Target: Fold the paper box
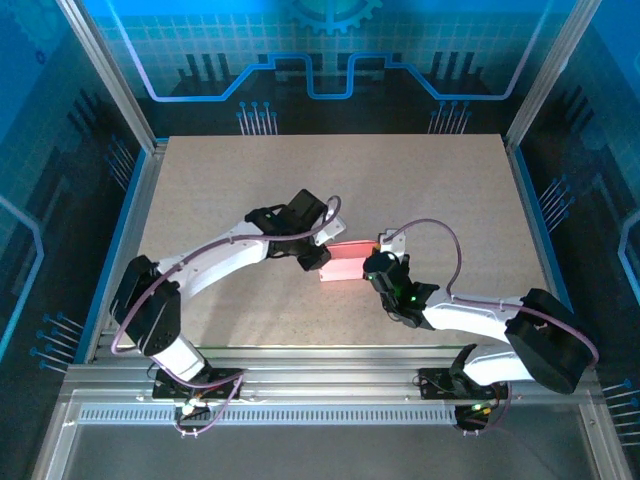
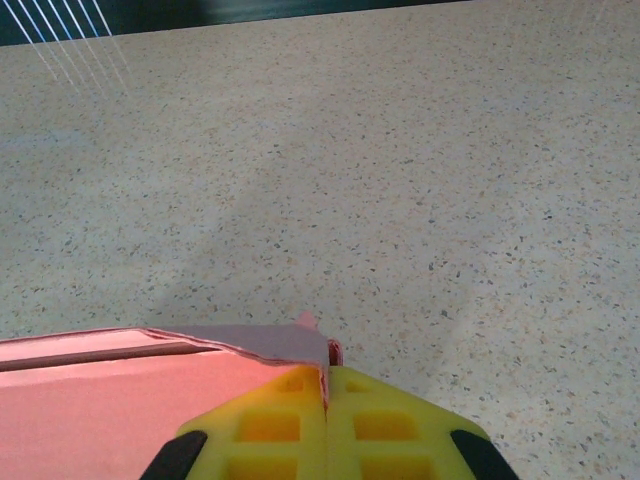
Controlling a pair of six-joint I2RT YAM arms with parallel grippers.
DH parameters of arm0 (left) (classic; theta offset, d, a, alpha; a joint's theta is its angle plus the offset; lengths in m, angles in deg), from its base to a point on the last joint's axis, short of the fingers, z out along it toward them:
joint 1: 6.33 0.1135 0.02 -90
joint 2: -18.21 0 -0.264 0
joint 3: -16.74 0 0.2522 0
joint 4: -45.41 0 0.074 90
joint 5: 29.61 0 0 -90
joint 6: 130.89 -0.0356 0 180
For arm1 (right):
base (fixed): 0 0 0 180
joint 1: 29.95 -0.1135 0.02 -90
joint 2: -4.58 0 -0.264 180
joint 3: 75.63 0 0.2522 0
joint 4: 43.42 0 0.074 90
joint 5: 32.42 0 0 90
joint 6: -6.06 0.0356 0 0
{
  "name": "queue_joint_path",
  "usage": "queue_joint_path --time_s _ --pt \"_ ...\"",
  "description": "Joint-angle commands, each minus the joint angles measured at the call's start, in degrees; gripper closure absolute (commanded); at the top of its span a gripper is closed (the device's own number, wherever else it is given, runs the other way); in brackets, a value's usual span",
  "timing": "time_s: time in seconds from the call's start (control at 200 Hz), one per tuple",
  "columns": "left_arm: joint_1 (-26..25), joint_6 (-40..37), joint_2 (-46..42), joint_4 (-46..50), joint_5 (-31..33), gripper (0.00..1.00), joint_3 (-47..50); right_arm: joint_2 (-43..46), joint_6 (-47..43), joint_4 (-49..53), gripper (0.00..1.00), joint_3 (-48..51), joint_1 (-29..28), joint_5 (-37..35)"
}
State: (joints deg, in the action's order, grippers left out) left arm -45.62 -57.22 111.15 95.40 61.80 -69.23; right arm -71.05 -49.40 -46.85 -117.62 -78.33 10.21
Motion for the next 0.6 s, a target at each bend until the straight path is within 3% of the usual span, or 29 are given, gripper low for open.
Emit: queue_joint_path --time_s 0.0,0.135,0.28,0.34,0.595 --pt "-0.4 0.7 1.3 3.5 2.1 0.68 -2.7 -2.0 1.5 12.2 1.0 3.4 -0.8 3.6" --pt "-0.4 1.0 1.3 4.4 3.0 0.75 -2.9 -2.0 1.3 12.2 1.0 3.2 -0.8 3.4" --pt "-0.4 1.1 1.0 5.9 3.4 0.76 -2.6 -2.6 1.4 12.2 1.0 3.0 -0.8 3.5" --pt "-0.4 1.4 0.8 5.7 3.8 0.82 -2.1 -2.7 1.5 12.2 1.0 3.0 -0.8 3.6" --pt "-0.4 2.9 1.6 5.0 1.3 0.93 -3.8 -2.9 1.6 12.4 1.0 2.8 -0.8 3.6"
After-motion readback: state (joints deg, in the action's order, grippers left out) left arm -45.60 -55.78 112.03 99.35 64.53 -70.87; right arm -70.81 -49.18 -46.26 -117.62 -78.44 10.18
